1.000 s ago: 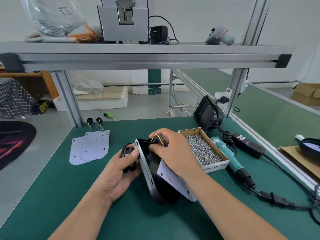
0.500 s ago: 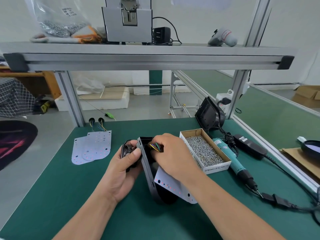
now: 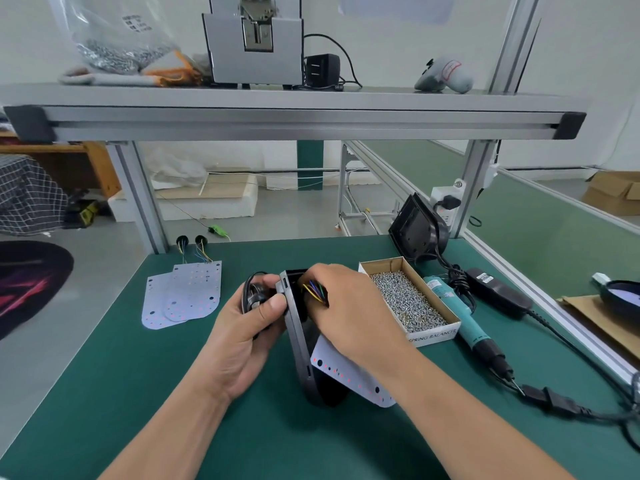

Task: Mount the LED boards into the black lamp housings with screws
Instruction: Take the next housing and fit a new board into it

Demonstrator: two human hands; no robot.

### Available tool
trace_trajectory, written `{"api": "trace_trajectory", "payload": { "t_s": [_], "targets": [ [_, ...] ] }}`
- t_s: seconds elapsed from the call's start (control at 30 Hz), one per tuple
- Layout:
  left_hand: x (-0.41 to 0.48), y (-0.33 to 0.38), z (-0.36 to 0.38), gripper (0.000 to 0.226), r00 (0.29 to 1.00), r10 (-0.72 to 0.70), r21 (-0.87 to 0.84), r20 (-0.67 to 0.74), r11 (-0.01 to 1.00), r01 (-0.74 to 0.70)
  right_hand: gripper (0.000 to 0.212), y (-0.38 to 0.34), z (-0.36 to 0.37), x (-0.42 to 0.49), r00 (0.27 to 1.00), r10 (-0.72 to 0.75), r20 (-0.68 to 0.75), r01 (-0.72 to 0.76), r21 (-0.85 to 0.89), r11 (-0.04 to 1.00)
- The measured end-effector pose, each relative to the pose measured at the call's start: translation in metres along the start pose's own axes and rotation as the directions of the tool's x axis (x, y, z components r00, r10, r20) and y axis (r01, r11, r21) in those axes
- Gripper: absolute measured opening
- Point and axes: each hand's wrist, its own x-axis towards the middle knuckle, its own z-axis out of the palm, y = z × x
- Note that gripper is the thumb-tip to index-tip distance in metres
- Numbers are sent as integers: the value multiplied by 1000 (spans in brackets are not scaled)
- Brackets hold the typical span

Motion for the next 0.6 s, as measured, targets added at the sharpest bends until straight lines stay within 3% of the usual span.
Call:
{"api": "trace_trajectory", "payload": {
  "t_s": [0.17, 0.47, 0.6],
  "targets": [
    [-3, 3, 4, 45, 1000, -3, -29, -11, 1000, 3, 13, -1, 1, -3, 998, -4, -56, 6, 35, 999],
    [-5, 4, 10, 33, 1000, 13, -63, -7, 998, -13, 22, -5, 3, 1, 995, -92, -42, 87, -102, 991],
    [-5, 4, 10, 30, 1000, 18, -24, 14, 1000, -17, 9, -2, 1, -1, 994, -105, -32, 103, -56, 993]
  ]
}}
